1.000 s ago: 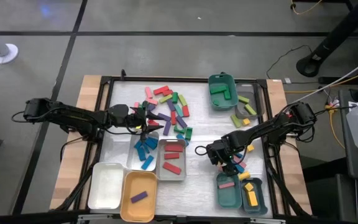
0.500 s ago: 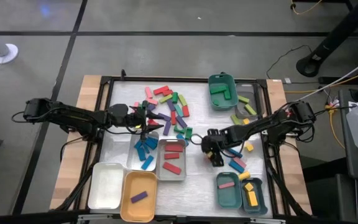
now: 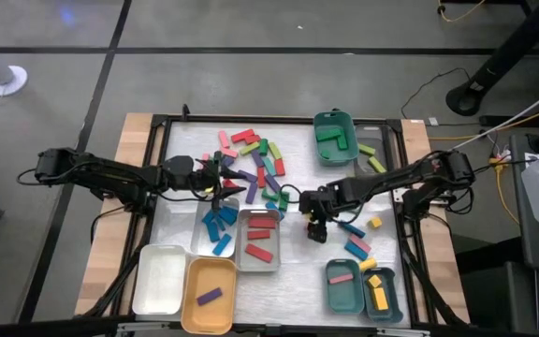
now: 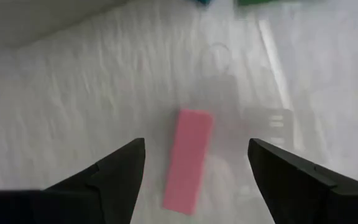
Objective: Sort blocks
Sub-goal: Put the pink block into the bottom green bin
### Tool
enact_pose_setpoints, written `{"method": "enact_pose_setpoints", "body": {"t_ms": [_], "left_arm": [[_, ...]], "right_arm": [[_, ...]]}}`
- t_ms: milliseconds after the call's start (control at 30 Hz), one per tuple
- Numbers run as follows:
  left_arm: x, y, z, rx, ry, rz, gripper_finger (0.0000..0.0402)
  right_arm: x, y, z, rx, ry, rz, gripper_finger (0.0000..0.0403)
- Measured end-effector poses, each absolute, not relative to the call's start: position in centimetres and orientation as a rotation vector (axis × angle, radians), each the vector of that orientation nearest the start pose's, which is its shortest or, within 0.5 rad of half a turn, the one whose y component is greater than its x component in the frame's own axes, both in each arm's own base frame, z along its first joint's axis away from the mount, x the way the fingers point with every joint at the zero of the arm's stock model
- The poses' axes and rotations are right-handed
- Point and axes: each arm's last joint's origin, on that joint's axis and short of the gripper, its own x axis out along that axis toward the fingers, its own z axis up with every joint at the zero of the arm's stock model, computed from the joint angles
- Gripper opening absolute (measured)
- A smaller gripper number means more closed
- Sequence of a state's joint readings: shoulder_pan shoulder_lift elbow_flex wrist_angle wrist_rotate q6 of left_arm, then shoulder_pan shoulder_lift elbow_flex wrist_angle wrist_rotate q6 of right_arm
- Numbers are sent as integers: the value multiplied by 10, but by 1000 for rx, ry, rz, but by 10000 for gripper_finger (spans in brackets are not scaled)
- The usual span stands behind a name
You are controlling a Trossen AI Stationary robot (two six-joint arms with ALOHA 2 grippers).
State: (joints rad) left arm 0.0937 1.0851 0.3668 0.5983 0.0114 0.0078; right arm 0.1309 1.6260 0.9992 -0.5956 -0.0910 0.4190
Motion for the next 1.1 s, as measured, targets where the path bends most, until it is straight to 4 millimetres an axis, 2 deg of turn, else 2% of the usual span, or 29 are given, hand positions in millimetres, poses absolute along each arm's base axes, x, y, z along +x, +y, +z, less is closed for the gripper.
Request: {"method": "enact_pose_setpoints", "body": {"t_ms": [300, 400, 533, 700, 767, 933, 1100], "left_arm": [[216, 20, 209, 1, 126, 82, 155], [216, 20, 209, 1, 126, 82, 155], [216, 20, 209, 1, 126, 81, 155], [216, 20, 209, 1, 126, 82, 155], [216, 20, 209, 1, 126, 82, 155], [216, 20, 209, 1, 126, 82, 155], [216, 20, 209, 1, 126, 81, 155]], "right_arm": [[298, 65, 147, 257, 1358, -86, 285], [298, 69, 143, 207, 1360, -117, 270], [298, 70, 141, 193, 1361, -130, 217], [298, 69, 141, 186, 1368, -140, 123], [297, 69, 142, 193, 1369, -133, 96], [296, 69, 152, 225, 1398, -96, 95], [300, 73, 182, 275, 1423, -35, 107]]}}
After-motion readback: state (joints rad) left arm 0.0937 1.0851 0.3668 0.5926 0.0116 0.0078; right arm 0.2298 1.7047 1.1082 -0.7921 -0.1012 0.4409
